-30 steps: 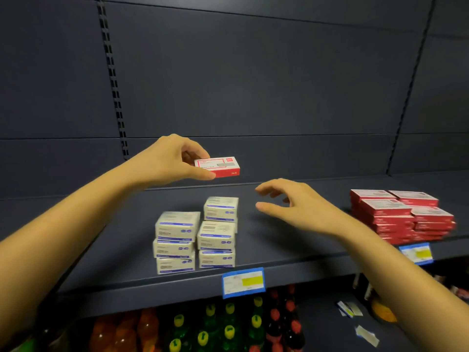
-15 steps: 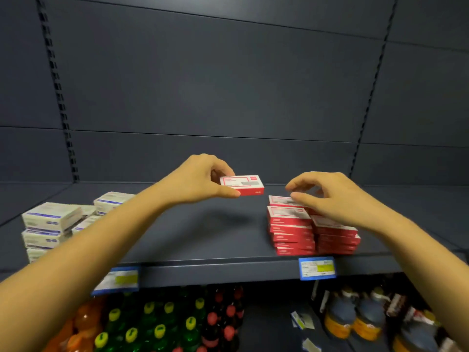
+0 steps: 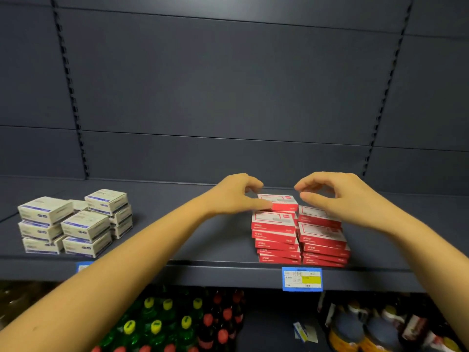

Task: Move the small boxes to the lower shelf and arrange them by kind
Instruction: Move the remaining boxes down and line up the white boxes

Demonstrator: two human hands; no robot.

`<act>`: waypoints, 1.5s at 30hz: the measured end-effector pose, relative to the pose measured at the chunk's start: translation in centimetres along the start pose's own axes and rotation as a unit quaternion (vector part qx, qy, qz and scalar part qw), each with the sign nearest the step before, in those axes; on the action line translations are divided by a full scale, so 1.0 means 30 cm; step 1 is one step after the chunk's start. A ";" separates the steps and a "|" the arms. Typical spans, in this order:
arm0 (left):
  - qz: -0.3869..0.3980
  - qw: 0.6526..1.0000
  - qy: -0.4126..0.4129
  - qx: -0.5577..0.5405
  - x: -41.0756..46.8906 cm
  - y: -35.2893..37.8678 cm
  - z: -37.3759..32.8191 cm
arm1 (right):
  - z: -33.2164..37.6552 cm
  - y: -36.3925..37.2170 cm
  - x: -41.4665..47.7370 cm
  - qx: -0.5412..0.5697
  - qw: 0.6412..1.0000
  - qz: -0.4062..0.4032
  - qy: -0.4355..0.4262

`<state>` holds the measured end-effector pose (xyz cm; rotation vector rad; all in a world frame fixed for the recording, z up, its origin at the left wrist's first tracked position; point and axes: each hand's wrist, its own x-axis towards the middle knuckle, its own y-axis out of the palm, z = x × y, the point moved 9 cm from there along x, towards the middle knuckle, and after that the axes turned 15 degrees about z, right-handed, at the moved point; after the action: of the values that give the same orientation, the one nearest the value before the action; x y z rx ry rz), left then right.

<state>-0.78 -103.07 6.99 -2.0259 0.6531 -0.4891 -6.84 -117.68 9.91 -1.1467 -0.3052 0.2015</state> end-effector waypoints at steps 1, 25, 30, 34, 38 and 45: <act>-0.027 1.000 0.001 0.005 -0.029 -0.034 0.012 | 0.025 0.005 0.015 -0.002 1.000 0.001 -0.016; 0.033 0.996 -0.078 -0.031 -0.806 -0.493 0.801 | 0.787 0.460 0.490 0.021 0.987 0.032 -0.157; 0.054 0.998 0.006 -0.025 -0.766 -0.489 0.808 | 0.783 0.509 0.516 0.058 0.991 0.033 -0.116; 0.040 0.998 0.043 -0.034 -0.752 -0.517 0.803 | 0.781 0.534 0.522 0.061 0.993 0.035 -0.092; -0.029 0.997 0.051 -0.058 -0.718 -0.586 0.818 | 0.767 0.555 0.534 0.065 0.995 0.028 -0.075; -0.098 0.993 0.018 -0.066 -0.539 -0.628 0.906 | 0.682 0.475 0.576 0.135 0.988 -0.018 -0.069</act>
<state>6.93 -67.08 8.44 -2.2230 0.5220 -0.6126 2.46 -88.96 6.90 -0.8599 -0.4073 0.2832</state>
